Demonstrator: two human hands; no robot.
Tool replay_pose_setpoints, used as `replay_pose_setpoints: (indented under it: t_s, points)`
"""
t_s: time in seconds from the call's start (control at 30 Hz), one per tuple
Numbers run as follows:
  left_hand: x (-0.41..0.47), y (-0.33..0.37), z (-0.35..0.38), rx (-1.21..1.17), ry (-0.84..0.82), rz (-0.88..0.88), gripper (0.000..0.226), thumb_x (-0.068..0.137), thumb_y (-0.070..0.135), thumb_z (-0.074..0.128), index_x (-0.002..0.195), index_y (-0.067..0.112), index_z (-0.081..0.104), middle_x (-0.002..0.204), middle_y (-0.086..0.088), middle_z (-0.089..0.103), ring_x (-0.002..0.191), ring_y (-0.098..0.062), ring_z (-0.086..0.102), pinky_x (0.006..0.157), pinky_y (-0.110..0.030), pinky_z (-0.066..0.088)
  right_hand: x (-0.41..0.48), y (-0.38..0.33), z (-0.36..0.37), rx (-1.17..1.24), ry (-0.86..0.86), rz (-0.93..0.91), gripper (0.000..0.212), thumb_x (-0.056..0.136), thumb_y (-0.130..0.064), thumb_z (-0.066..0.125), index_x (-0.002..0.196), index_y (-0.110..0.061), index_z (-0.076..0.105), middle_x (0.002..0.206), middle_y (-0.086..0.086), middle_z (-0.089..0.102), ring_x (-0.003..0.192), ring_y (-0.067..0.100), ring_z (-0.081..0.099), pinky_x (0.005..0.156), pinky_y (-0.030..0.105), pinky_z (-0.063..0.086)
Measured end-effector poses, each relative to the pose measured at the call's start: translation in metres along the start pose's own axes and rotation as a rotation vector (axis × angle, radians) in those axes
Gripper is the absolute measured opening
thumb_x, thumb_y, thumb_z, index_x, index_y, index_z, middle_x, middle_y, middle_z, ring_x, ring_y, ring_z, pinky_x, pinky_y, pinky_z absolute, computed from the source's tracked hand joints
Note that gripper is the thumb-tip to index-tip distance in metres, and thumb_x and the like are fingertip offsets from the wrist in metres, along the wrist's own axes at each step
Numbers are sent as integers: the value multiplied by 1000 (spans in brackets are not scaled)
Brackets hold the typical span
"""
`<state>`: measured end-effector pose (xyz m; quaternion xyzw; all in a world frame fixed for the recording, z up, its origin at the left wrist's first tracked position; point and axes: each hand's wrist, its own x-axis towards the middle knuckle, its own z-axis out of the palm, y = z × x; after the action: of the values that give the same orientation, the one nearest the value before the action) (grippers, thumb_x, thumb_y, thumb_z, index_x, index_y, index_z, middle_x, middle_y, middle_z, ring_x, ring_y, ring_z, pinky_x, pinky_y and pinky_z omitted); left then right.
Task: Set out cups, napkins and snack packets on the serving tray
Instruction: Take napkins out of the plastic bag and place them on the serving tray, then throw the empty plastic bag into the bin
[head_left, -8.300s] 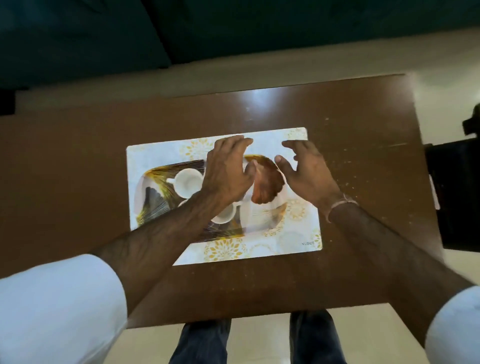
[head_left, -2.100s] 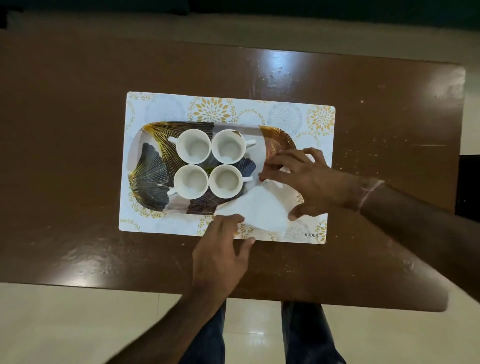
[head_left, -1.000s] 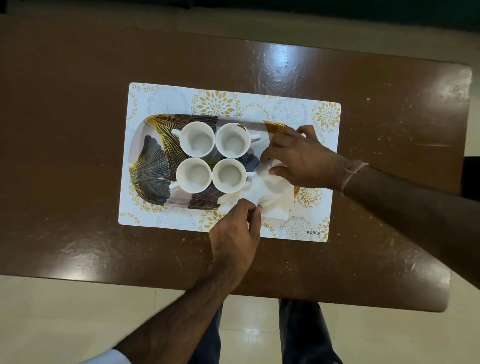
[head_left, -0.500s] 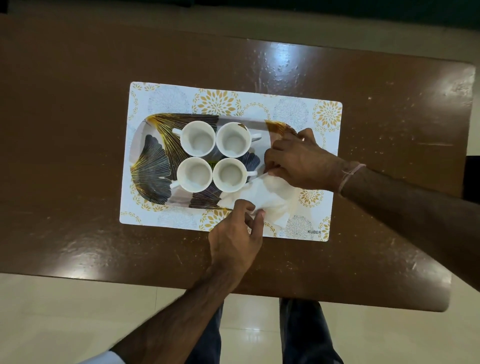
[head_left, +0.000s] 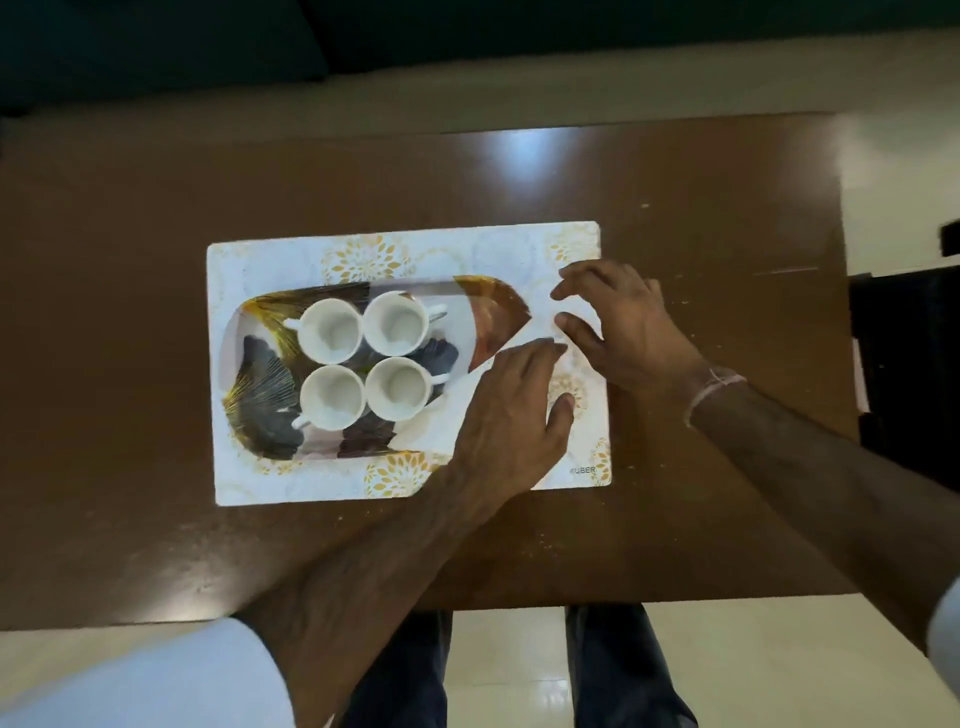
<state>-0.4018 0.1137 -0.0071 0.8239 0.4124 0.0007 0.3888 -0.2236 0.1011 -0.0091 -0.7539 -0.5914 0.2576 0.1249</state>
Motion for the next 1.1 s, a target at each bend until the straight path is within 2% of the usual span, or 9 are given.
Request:
replay_pose_setpoints:
  t_s: [0.23, 0.37, 0.5, 0.67, 0.83, 0.93, 1.0, 1.03, 1.1]
  points:
    - [73, 84, 30, 118, -74, 209, 43, 94, 28, 60, 134, 15, 52, 136, -7, 58, 124, -24, 51, 104, -40, 45, -53, 88, -65, 110, 159, 248, 29, 99, -31, 53, 125, -21, 60, 145, 1, 49, 134, 24, 44, 105, 45, 32]
    - [107, 147, 70, 196, -141, 322, 45, 93, 28, 59, 135, 13, 52, 135, -8, 57, 124, -25, 50, 104, -42, 43, -98, 149, -98, 148, 244, 371, 29, 99, -32, 55, 125, -22, 60, 142, 1, 50, 132, 22, 46, 107, 45, 33]
    - [127, 223, 125, 215, -220, 444, 45, 94, 28, 59, 135, 14, 51, 136, -8, 55, 126, -23, 47, 105, -42, 41, -152, 215, -128, 194, 359, 499, 26, 96, -27, 59, 120, -16, 63, 133, 7, 57, 124, 27, 53, 100, 57, 42]
    - [141, 312, 194, 209, -312, 557, 44, 91, 34, 62, 130, 16, 54, 130, -6, 56, 121, -24, 48, 101, -44, 43, -225, 288, -146, 212, 480, 687, 24, 97, -31, 57, 118, -21, 63, 129, 3, 57, 118, 24, 54, 99, 54, 41]
    - [131, 375, 269, 248, -337, 692, 47, 84, 42, 67, 123, 18, 58, 125, -5, 57, 120, -26, 50, 99, -45, 38, -290, 346, -147, 264, 630, 899, 18, 94, -25, 59, 110, -18, 65, 122, 6, 61, 121, 28, 52, 103, 55, 40]
    - [124, 398, 310, 350, -329, 752, 58, 74, 53, 73, 120, 22, 56, 119, -4, 54, 114, -26, 50, 92, -44, 35, -316, 364, -137, 288, 785, 1135, 18, 90, -21, 62, 108, -17, 66, 125, 8, 57, 121, 27, 50, 105, 39, 38]
    - [122, 408, 331, 453, -341, 749, 71, 67, 58, 77, 123, 23, 50, 119, -6, 51, 112, -26, 48, 90, -43, 35, -325, 373, -130, 466, 956, 1265, 22, 90, -15, 62, 111, -13, 61, 123, 10, 57, 113, 23, 56, 104, 33, 43]
    - [123, 410, 337, 496, -340, 736, 74, 66, 56, 78, 125, 24, 47, 121, -7, 50, 113, -27, 47, 90, -43, 35, -325, 375, -128, 663, 1053, 1328, 24, 91, -14, 61, 115, -12, 57, 119, 9, 59, 105, 20, 60, 101, 34, 48]
    - [126, 411, 347, 559, -324, 720, 69, 70, 43, 78, 126, 22, 44, 123, -8, 51, 115, -28, 48, 91, -44, 36, -323, 381, -126, 1245, 1180, 1386, 27, 98, -13, 52, 124, -10, 47, 110, 10, 62, 91, 21, 66, 87, 35, 55]
